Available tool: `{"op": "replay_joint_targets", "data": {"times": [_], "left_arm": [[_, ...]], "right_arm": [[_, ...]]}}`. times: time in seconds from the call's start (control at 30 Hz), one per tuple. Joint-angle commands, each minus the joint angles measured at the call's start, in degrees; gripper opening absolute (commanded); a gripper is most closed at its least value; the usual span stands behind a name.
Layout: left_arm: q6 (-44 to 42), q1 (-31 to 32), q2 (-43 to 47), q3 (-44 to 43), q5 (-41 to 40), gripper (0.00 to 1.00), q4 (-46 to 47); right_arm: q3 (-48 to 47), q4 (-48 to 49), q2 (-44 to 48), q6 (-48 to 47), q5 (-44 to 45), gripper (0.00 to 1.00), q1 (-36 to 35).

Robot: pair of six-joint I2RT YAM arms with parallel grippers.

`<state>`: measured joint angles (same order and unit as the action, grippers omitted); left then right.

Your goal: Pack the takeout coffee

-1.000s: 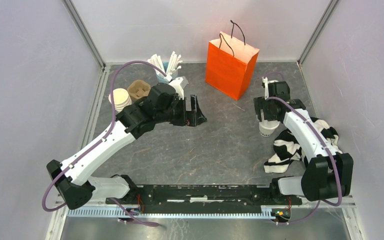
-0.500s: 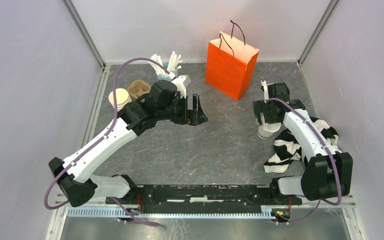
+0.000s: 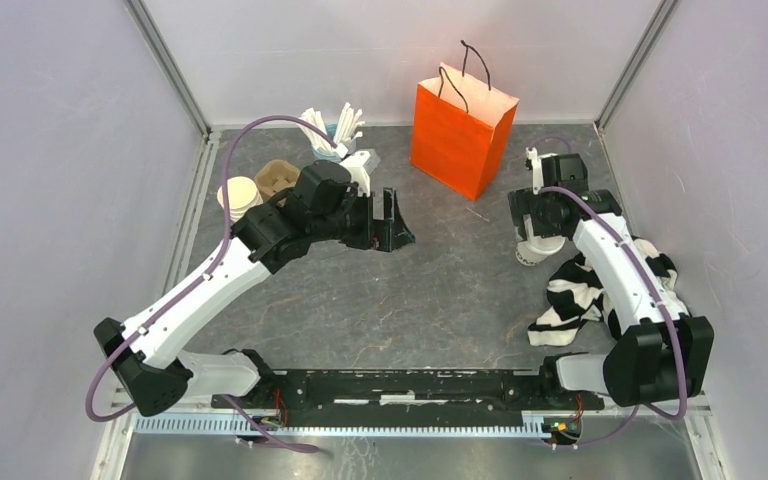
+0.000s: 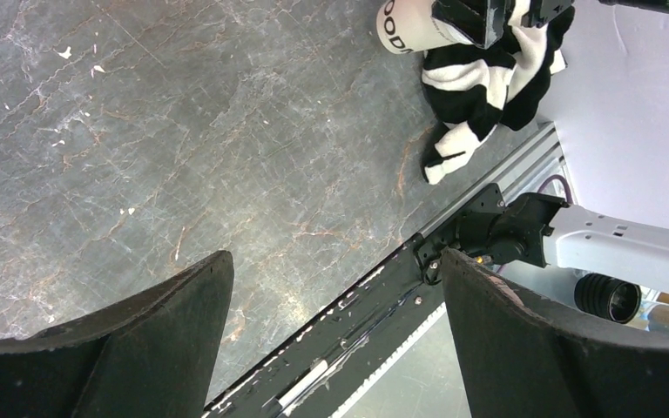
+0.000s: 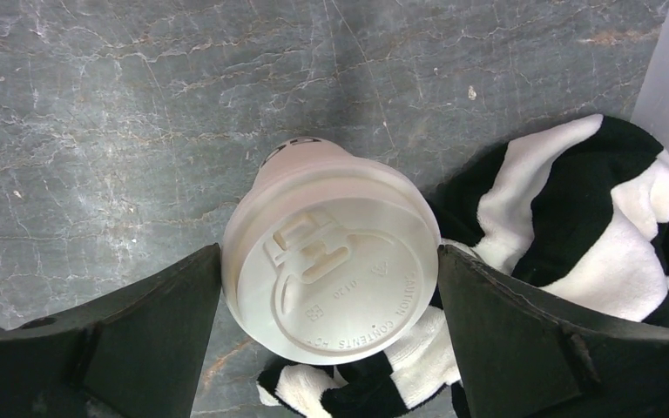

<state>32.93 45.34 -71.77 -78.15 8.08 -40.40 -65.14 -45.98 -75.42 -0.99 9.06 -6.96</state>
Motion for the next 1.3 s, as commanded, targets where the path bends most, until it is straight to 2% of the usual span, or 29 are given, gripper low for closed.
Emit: {"op": "replay_joint_targets", "data": {"times": [0.0, 0.37, 0.57, 0.7, 0.83, 0.97, 1.27], "left_arm": [[0.03, -0.25, 3.24, -0.14, -0.02, 0.94, 2.0], [3.15, -0.25, 5.32, 2.59, 0.2, 0.95, 3.25], [13.11, -4.16, 1.59, 6.81, 10.1, 0.96, 10.91], [19.35, -8.2, -3.76, 9.09, 18.77, 0.95, 20.01], [21.88, -8.33, -12.01, 6.75, 23.4, 0.95, 26.91], [24.55, -8.25, -20.77, 2.9, 24.54, 0.95, 33.38], [28.4, -7.72, -37.74, -6.82, 24.99, 0.92, 38.58]], "right_arm": [[0.7, 1.46, 1.73, -1.12, -1.24, 0.98, 0.22], [3.87, 3.99, 2.03, -1.69, -5.16, 0.98, 0.18], [5.41, 4.65, 3.44, -3.91, -8.96, 0.98, -1.35], [5.82, 4.52, 3.6, -4.98, -10.09, 0.98, -5.26], [6.55, 4.6, 3.48, -5.14, -9.41, 0.98, -7.09], [7.52, 5.83, 4.26, -5.92, -10.41, 0.98, -8.68], [8.33, 5.65, 6.13, -5.54, -9.7, 0.98, -10.88]]}}
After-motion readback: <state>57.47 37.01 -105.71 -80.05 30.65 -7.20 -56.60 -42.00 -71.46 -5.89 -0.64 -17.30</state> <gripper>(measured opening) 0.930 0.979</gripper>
